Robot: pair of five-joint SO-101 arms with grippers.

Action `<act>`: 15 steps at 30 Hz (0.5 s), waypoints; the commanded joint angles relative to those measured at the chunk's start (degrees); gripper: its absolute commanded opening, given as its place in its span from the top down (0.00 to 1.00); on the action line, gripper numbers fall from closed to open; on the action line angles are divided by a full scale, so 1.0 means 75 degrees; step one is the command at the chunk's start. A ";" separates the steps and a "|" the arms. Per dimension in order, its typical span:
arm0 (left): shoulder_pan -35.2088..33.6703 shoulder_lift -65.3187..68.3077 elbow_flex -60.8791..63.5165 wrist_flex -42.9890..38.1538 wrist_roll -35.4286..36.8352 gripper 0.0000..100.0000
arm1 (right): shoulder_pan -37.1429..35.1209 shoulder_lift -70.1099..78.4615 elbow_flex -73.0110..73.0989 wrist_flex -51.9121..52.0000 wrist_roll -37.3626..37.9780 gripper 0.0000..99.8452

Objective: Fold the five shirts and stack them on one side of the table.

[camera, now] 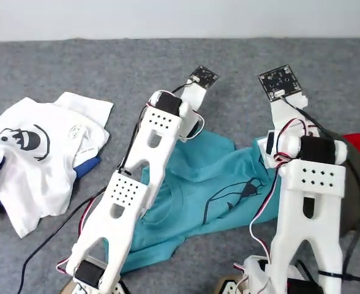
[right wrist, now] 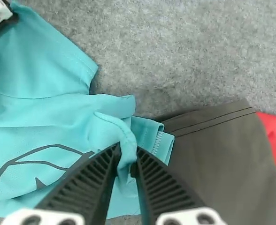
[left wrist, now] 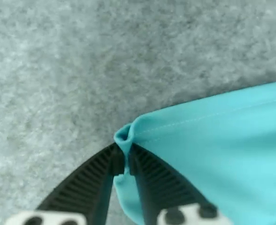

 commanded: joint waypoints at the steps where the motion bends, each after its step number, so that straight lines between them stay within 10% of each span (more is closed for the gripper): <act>1: 0.0035 -0.0352 -0.0897 0.0492 0.0059 0.99 | 0.0064 -0.0322 -0.0012 -0.0064 -0.0094 0.99; 15: -0.0399 -0.4911 -0.0721 0.1020 0.0082 0.99 | 0.0029 -0.2526 -0.1078 -0.0053 -0.0363 0.99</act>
